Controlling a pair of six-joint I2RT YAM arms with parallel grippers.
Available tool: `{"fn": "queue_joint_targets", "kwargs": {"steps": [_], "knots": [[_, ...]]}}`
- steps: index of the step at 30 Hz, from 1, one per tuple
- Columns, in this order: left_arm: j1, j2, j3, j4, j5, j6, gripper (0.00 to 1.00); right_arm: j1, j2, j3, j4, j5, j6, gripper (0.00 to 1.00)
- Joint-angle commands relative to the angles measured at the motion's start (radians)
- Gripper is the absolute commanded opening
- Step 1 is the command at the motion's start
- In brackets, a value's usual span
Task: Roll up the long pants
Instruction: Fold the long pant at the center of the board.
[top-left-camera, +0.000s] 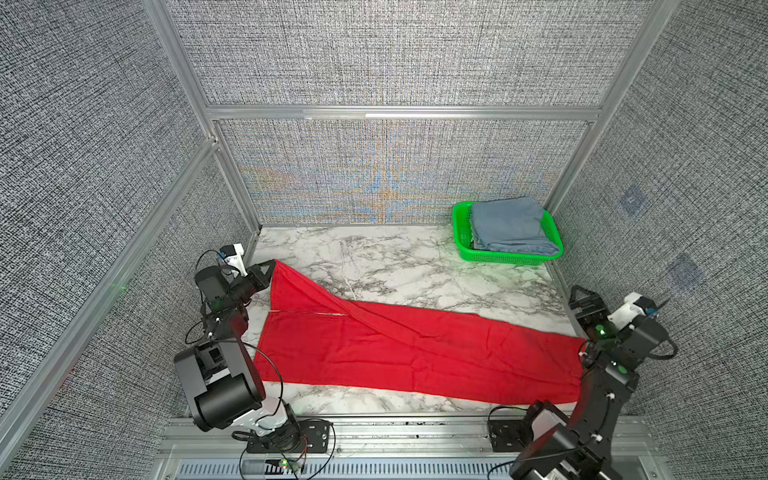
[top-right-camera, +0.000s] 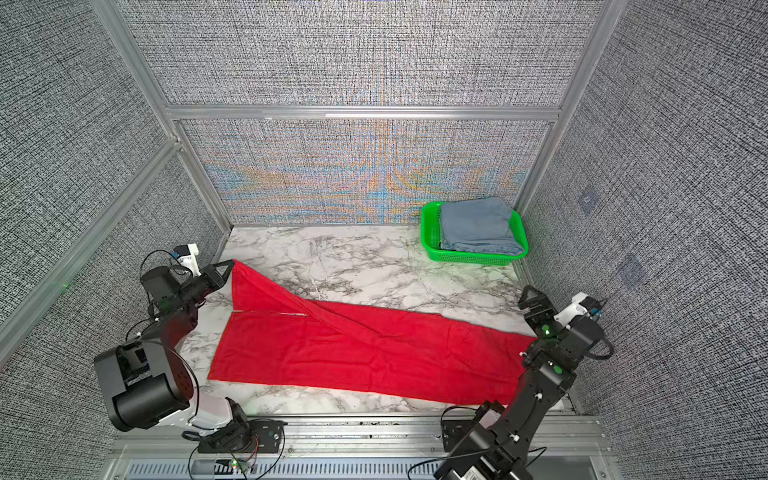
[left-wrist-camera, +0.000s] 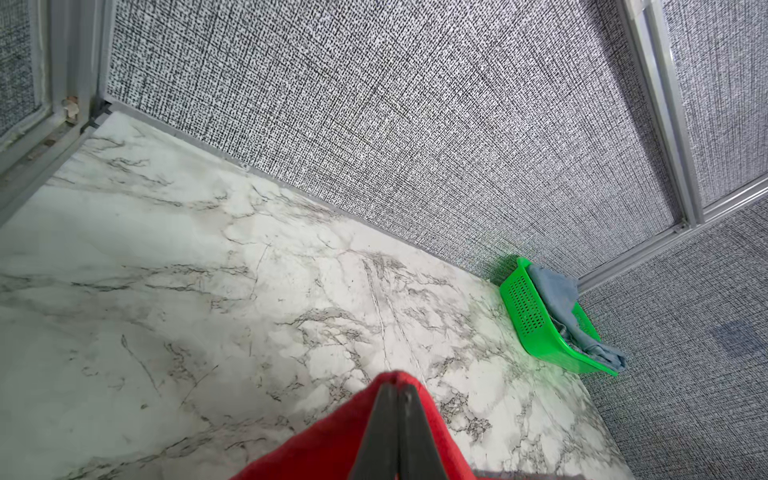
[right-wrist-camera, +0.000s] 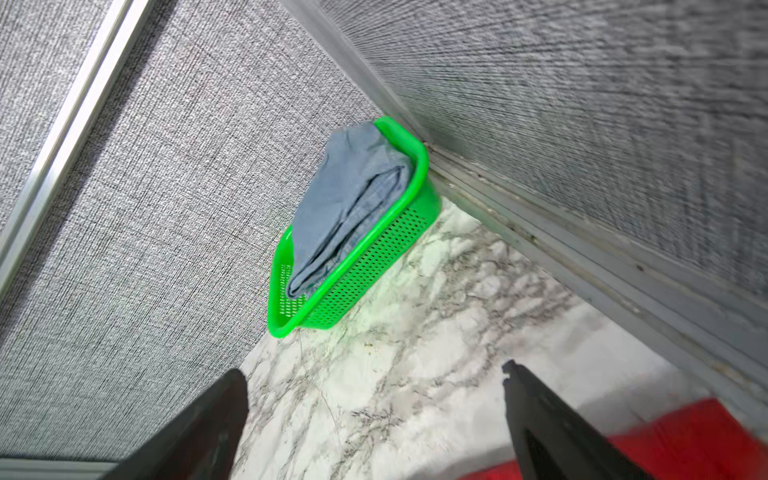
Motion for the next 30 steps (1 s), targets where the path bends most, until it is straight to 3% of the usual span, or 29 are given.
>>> {"fn": "queue_joint_targets", "kwargs": {"steps": [1, 9, 18, 20, 22, 30], "knots": [[-0.014, -0.007, 0.013, 0.014, -0.063, -0.007, 0.02, 0.061, 0.075, 0.105, 0.001, 0.042, -0.039, 0.98], [-0.026, -0.014, 0.023, -0.027, -0.091, 0.004, 0.02, 0.183, 0.254, 0.398, -0.206, 0.053, -0.141, 0.98], [-0.044, 0.022, 0.102, -0.079, -0.142, -0.018, 0.02, 0.222, 0.126, 0.425, -0.303, 0.101, 0.002, 0.98], [-0.052, 0.024, 0.136, -0.114, -0.191, -0.031, 0.02, 0.329, 0.178, 0.537, -0.442, 0.218, -0.080, 0.98], [-0.059, 0.025, 0.177, -0.158, -0.224, -0.038, 0.02, 0.402, 0.233, 0.617, -0.504, 0.220, -0.111, 0.98], [-0.081, -0.035, 0.300, -0.396, -0.357, 0.037, 0.02, 0.539, 0.239, 0.644, -0.516, 0.285, -0.185, 0.98]]}}
